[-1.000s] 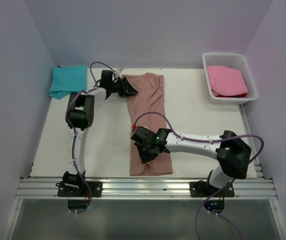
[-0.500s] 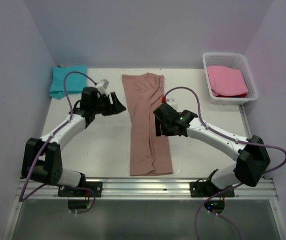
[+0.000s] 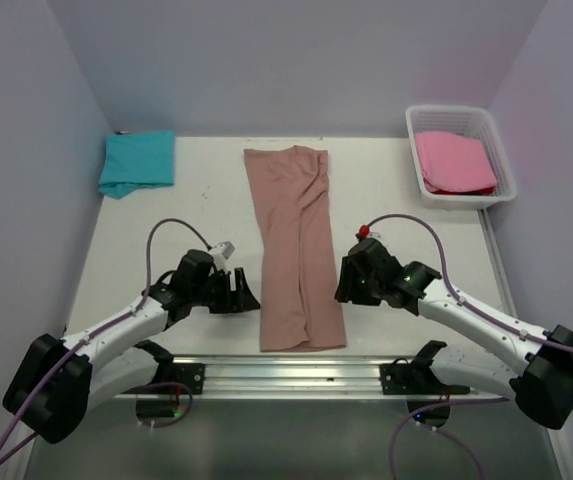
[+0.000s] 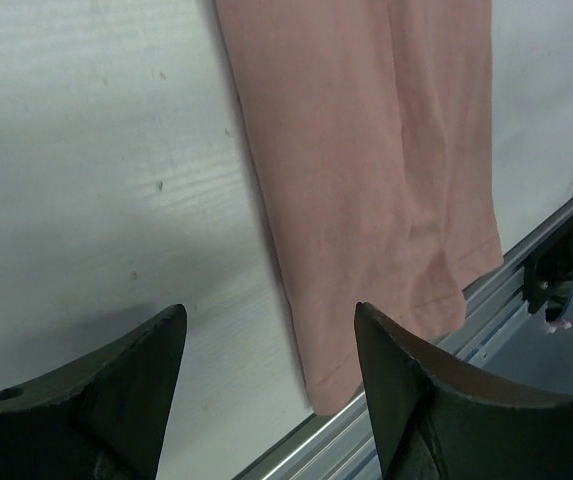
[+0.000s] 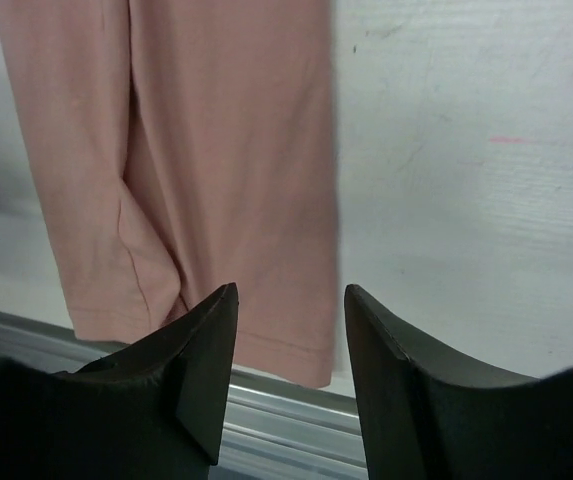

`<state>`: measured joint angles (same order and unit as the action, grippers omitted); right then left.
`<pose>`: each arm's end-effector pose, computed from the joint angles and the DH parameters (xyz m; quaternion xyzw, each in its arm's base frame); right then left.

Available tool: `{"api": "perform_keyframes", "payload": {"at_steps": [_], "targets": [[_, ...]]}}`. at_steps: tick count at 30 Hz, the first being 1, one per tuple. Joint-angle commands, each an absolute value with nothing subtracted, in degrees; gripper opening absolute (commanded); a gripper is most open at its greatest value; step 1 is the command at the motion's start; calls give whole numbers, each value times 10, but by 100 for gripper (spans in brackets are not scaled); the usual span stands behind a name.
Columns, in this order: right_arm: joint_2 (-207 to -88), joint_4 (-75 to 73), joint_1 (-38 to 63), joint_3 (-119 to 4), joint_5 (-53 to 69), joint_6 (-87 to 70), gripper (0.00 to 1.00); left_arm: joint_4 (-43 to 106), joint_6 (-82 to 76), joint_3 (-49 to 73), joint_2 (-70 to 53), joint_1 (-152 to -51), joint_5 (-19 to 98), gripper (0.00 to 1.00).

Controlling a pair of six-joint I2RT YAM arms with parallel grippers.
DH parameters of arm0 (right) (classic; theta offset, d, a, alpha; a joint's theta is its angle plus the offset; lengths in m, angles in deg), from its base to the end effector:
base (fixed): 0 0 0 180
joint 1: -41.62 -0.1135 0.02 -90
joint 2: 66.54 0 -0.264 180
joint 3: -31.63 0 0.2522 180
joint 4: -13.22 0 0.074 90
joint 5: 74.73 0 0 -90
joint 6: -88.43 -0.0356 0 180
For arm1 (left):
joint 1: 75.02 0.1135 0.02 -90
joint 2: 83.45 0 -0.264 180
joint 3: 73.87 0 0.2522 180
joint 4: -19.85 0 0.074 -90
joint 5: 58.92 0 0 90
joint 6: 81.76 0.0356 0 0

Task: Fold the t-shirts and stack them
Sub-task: Rotate the tshirt 90 degrees

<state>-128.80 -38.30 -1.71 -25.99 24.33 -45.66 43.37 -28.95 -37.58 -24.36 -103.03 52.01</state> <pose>0.1561 0.1395 0.2361 0.0293 0.9535 0.1459 0.2619 0.1626 -0.1009 0.1647 -0.0057 0.9153 -0.3391 0.2174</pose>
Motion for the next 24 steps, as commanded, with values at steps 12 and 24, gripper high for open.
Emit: {"api": "perform_keyframes", "payload": {"at_steps": [12,24], "targets": [[-1267,-269,-15,-132,95,-568,53,271,-402,-461,-160,-1153,510,73],[-1319,-321,-9,-177,161,-550,45,293,-426,-474,-162,-1174,493,70]]}}
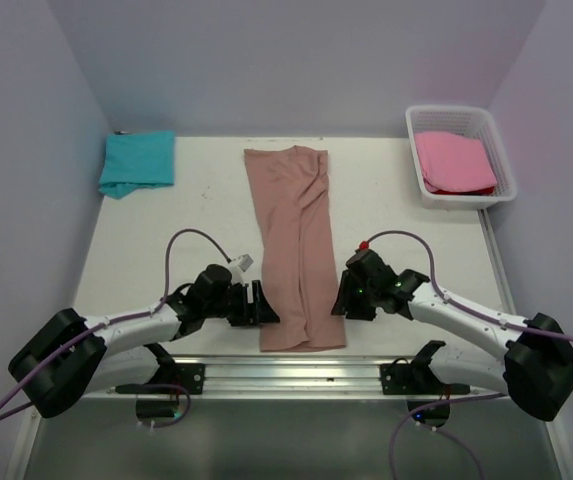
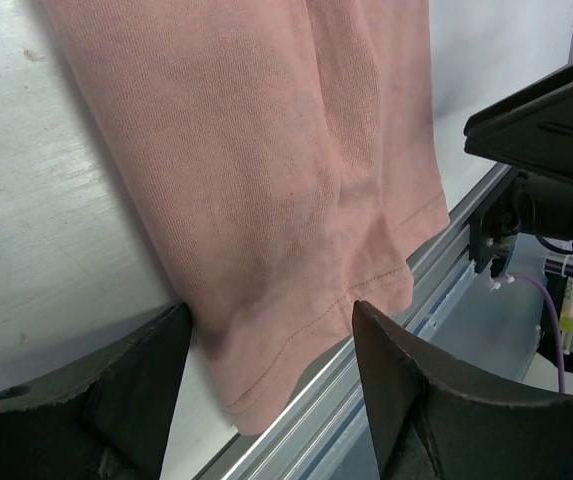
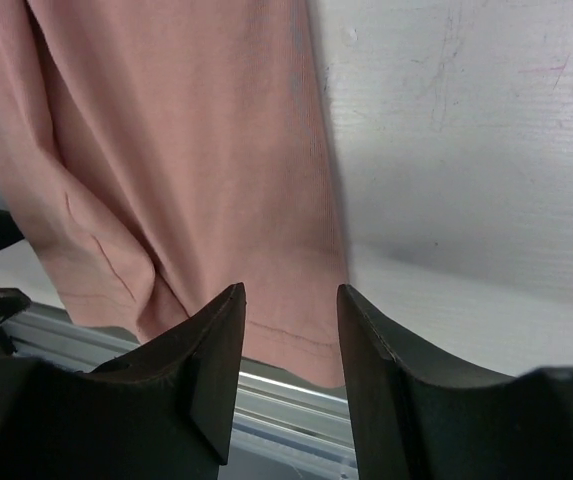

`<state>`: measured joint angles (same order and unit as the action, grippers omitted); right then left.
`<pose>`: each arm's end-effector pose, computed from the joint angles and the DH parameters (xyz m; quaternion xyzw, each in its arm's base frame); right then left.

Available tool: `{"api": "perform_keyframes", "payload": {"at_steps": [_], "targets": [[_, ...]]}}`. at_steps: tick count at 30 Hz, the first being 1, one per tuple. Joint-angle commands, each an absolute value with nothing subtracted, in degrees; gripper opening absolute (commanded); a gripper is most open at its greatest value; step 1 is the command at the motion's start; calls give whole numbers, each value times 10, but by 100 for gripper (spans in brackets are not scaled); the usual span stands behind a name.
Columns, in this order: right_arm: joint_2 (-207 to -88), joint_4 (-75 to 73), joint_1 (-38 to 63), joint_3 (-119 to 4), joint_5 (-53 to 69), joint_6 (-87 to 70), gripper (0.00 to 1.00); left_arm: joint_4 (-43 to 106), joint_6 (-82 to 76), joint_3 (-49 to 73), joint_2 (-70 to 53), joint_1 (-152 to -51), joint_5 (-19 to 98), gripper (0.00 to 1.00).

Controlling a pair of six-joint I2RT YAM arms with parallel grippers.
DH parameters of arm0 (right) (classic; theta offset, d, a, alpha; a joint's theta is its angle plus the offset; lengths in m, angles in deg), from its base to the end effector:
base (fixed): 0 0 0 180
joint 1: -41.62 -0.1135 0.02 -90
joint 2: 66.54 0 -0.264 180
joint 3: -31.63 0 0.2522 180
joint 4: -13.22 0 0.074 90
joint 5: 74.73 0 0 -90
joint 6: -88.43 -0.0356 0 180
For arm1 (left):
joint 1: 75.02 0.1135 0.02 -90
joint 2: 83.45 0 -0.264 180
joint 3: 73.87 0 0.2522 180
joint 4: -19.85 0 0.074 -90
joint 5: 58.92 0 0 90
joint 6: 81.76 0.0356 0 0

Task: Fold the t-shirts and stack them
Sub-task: Rotate the tshirt 90 degrees

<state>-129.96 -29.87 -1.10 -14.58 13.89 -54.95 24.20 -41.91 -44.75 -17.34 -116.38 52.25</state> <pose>0.1442 0.1343 0.1798 0.0867 0.9626 0.1984 0.1627 0.1379 -0.1385 0.1323 0.0068 0.8988 -0.4069 0.1627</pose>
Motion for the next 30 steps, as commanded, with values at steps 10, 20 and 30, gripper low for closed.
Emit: {"api": "perform_keyframes", "payload": {"at_steps": [10,20,30], "targets": [[-1278,-317,-6,-214,208,-512,47,368,-433,-448,-259,-1197,411,70],[-1517,-336,152,-526,235,-349,39,392,-412,-394,-230,-1198,406,71],[-1817,-370,227,-810,116,-272,41,441,-435,-424,-330,-1198,376,72]]}}
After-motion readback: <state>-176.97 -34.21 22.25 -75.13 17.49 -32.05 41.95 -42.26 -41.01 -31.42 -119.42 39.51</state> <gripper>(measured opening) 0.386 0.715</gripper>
